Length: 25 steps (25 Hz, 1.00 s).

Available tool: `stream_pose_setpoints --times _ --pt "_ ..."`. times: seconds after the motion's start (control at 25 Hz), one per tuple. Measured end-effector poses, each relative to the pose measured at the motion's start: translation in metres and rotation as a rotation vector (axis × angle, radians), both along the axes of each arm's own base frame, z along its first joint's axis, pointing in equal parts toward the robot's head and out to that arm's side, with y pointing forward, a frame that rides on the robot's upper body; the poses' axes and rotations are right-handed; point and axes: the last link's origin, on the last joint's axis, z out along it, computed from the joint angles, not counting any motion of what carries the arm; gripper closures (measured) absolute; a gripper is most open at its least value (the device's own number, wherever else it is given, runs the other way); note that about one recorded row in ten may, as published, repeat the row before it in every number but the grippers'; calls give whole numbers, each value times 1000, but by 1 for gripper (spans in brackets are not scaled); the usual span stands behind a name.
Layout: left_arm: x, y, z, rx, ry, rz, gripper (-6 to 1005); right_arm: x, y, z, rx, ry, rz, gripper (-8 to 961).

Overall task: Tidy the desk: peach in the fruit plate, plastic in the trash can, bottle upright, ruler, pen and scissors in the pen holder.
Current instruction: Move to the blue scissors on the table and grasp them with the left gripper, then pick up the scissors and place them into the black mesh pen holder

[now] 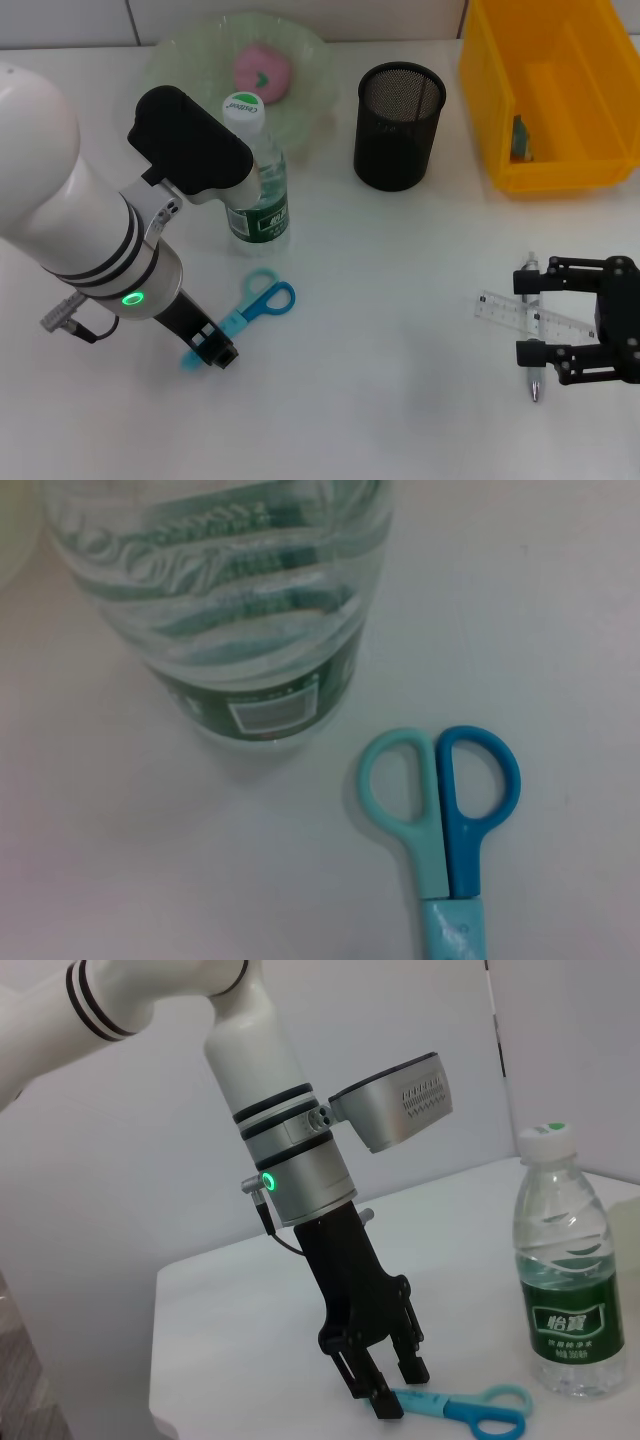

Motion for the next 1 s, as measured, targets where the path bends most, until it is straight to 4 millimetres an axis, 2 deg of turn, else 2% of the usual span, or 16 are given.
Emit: stream_pose_setpoints --times 0.52,0.76,1.0 --pt "-3 0 -1 -6 11 13 505 0 2 -2 -3 7 -3 174" --pt "-2 0 -1 -8 11 7 692 0 2 -2 -3 6 -3 174" --pt "-1 0 -1 -6 7 -1 781 1 1 -2 -3 6 -5 174"
